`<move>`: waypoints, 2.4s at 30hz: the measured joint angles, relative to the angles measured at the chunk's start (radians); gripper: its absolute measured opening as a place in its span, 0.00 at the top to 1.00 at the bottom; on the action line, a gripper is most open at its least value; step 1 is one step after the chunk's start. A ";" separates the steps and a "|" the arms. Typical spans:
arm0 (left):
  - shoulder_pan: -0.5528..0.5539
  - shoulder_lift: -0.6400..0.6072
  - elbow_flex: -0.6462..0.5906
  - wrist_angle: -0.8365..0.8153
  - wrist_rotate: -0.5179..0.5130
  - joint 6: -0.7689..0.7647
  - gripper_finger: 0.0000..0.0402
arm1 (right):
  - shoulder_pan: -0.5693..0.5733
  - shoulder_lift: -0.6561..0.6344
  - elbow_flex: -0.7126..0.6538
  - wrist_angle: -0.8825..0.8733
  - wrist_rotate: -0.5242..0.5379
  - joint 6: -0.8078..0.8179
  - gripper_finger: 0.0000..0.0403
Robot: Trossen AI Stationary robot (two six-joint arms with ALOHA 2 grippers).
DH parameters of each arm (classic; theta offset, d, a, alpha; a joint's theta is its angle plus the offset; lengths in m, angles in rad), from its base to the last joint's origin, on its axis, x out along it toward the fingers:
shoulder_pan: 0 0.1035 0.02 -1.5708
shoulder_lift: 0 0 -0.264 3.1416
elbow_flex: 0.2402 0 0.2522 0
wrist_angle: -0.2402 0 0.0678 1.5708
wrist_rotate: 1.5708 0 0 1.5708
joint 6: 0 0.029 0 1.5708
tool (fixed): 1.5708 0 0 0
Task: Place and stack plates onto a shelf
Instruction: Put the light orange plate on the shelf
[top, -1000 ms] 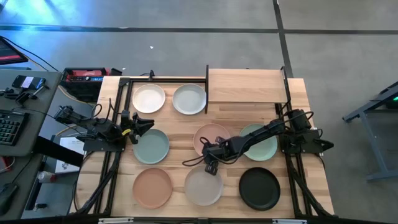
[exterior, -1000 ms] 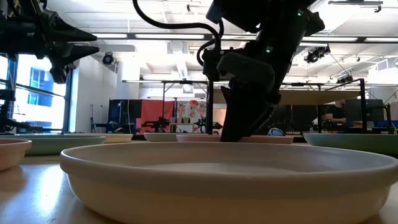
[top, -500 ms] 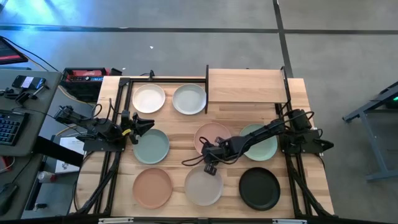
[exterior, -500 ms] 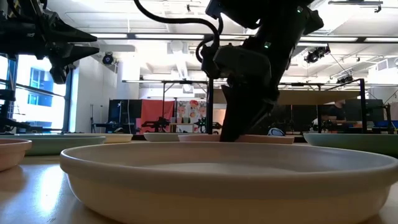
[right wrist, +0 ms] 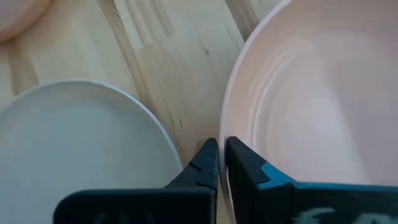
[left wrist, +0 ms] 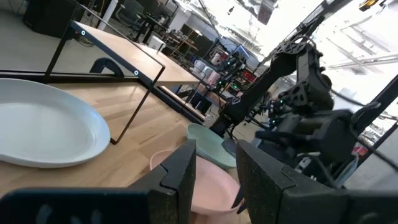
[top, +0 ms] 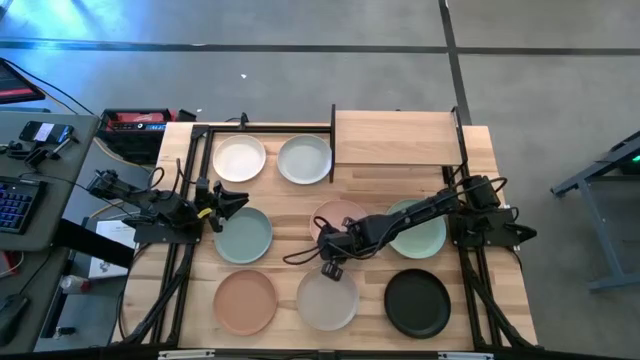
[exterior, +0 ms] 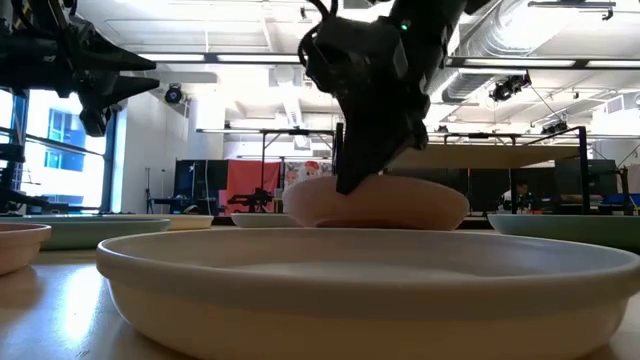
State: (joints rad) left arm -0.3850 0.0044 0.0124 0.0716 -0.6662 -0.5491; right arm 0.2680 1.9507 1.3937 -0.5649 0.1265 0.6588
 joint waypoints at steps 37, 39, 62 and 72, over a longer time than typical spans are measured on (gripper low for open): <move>0.000 0.000 0.000 -0.001 0.004 0.003 0.75 | 0.009 0.000 0.637 -0.474 0.268 0.037 1.00; 0.000 0.000 0.000 -0.001 0.005 0.003 0.75 | 0.009 0.000 0.678 -0.510 0.302 0.016 1.00; 0.000 0.000 0.000 0.001 0.002 0.002 0.75 | -0.246 -0.035 0.661 -1.006 0.579 -0.026 1.00; 0.000 0.001 0.000 0.000 -0.013 0.002 0.75 | -0.378 -0.132 0.375 -1.003 0.573 0.037 1.00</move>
State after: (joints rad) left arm -0.3851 0.0055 0.0124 0.0714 -0.6788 -0.5468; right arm -0.1098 1.8183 1.7690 -1.5680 0.6992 0.6961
